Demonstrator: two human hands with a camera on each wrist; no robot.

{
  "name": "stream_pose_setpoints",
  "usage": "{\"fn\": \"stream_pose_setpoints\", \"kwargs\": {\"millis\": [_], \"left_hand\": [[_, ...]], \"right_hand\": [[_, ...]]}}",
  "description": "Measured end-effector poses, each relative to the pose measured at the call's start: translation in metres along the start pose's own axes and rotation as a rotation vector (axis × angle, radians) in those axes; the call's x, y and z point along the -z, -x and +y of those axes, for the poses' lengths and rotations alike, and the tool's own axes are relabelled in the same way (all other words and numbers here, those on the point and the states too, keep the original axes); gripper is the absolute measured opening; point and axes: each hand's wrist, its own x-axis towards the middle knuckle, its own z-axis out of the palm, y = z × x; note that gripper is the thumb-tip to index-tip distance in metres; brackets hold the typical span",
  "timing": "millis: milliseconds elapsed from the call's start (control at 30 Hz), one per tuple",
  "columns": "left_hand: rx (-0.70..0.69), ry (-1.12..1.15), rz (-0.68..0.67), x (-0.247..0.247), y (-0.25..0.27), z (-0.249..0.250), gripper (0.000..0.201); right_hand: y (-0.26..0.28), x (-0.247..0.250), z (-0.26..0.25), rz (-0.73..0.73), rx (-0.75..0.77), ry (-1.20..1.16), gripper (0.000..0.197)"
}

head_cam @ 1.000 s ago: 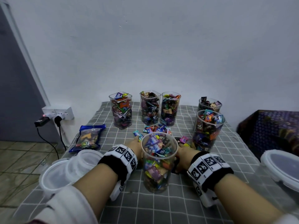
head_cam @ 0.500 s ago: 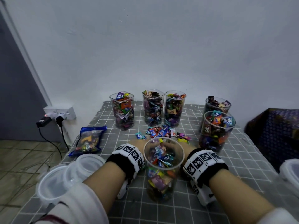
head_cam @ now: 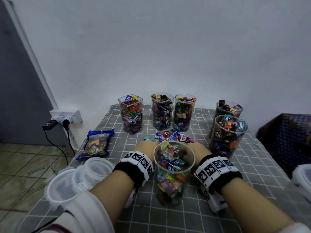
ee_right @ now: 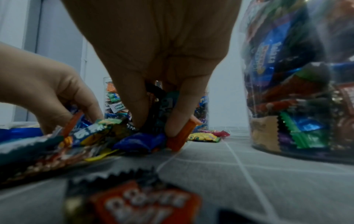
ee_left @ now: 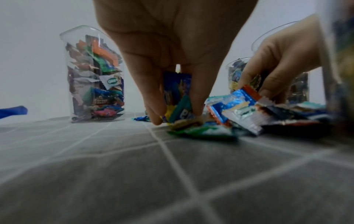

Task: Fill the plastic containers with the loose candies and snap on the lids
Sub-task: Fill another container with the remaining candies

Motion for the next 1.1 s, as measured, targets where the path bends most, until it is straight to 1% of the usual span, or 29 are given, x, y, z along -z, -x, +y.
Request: {"fn": "stream_pose_setpoints", "kwargs": {"millis": [33, 100, 167, 267, 433, 533, 600, 667, 767, 867, 967, 1067, 1100], "left_hand": [[0.004, -0.012, 0.009, 0.003, 0.005, 0.000, 0.026], [-0.004, 0.013, 0.056, 0.004, 0.011, 0.001, 0.027], [-0.014, 0.019, 0.077, 0.006, 0.018, 0.001, 0.028], [-0.038, 0.064, 0.117, 0.010, 0.027, 0.002, 0.028], [-0.043, 0.137, 0.146, 0.018, 0.046, 0.004, 0.027], [-0.028, 0.187, 0.175, 0.019, 0.053, 0.004, 0.025], [-0.014, 0.228, 0.191, 0.022, 0.058, 0.004, 0.023], [-0.006, 0.286, 0.220, 0.025, 0.063, 0.003, 0.021], [0.023, 0.429, 0.282, 0.027, 0.069, 0.000, 0.020], [0.063, 0.587, 0.382, 0.029, 0.072, -0.003, 0.018], [0.088, 0.754, 0.440, 0.034, 0.071, -0.007, 0.013], [0.071, 0.924, 0.497, 0.042, 0.071, -0.009, 0.011], [0.061, 0.954, 0.521, 0.046, 0.073, -0.008, 0.011]], "right_hand": [[0.002, 0.002, 0.001, -0.001, -0.016, 0.005, 0.027], [0.009, 0.004, 0.000, 0.027, -0.052, -0.057, 0.024], [0.014, 0.004, 0.001, 0.079, -0.074, -0.126, 0.023], [0.018, 0.002, 0.005, 0.170, -0.070, -0.210, 0.023], [0.029, -0.001, 0.010, 0.246, -0.064, -0.208, 0.027], [0.035, -0.003, 0.011, 0.281, -0.052, -0.264, 0.024], [0.040, 0.002, 0.011, 0.297, -0.045, -0.276, 0.021], [0.046, 0.012, 0.012, 0.319, -0.057, -0.283, 0.022], [0.058, 0.030, 0.014, 0.376, -0.072, -0.329, 0.024], [0.070, 0.046, 0.014, 0.438, -0.043, -0.458, 0.025], [0.078, 0.055, 0.011, 0.505, 0.003, -0.635, 0.022], [0.084, 0.062, 0.003, 0.513, 0.066, -0.878, 0.018], [0.087, 0.065, 0.000, 0.501, 0.090, -0.957, 0.020]]}}
